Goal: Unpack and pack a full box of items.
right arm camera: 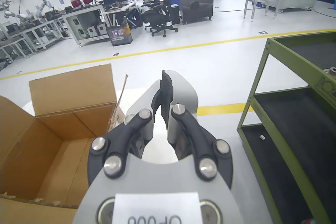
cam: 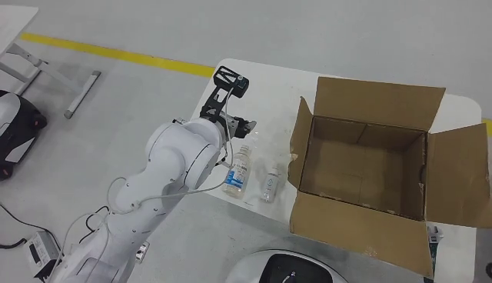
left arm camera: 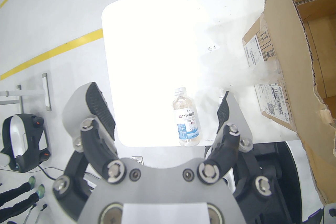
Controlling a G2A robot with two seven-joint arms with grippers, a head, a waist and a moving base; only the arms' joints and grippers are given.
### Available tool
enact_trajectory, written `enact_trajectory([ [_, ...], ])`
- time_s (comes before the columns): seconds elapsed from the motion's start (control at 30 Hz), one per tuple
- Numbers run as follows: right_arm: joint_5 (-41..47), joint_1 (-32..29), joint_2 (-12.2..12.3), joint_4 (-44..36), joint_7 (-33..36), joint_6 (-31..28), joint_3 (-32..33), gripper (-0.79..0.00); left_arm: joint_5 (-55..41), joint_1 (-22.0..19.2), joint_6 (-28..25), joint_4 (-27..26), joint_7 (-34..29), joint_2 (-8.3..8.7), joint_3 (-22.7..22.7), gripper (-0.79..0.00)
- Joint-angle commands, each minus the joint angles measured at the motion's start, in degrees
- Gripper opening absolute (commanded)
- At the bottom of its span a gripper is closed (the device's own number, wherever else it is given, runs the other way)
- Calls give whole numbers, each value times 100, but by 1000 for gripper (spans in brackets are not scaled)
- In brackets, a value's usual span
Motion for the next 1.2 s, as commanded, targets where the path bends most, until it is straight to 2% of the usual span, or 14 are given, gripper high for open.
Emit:
enact_trajectory([
  [0.0, -14, 126, 11, 40, 38, -26, -32, -785, 0, 0, 0, 0, 0, 0, 0, 0],
  [0.2, -14, 126, 11, 40, 38, -26, -32, -785, -39, 75, -45, 61, 96, -1, -4, 0],
  [0.27, -14, 126, 11, 40, 38, -26, -32, -785, -467, 194, -132, 135, 37, -8, -89, 0],
  [0.5, -14, 126, 11, 40, 38, -26, -32, -785, -1188, 558, -967, 704, -756, 49, -255, 0],
  [0.63, -14, 126, 11, 40, 38, -26, -32, -785, -1653, 862, -1474, 1194, -792, 104, -91, 0],
  [0.77, -14, 126, 11, 40, 38, -26, -32, -785, -1738, 955, -1523, 1419, -792, 149, 126, 0],
  [1.07, -14, 126, 11, 40, 38, -26, -32, -785, -1738, 955, -1523, 1419, -792, 149, 126, 0],
  [1.17, -14, 126, 11, 40, 38, -26, -32, -785, -1680, 926, -1440, 1699, -544, 134, 182, 0],
])
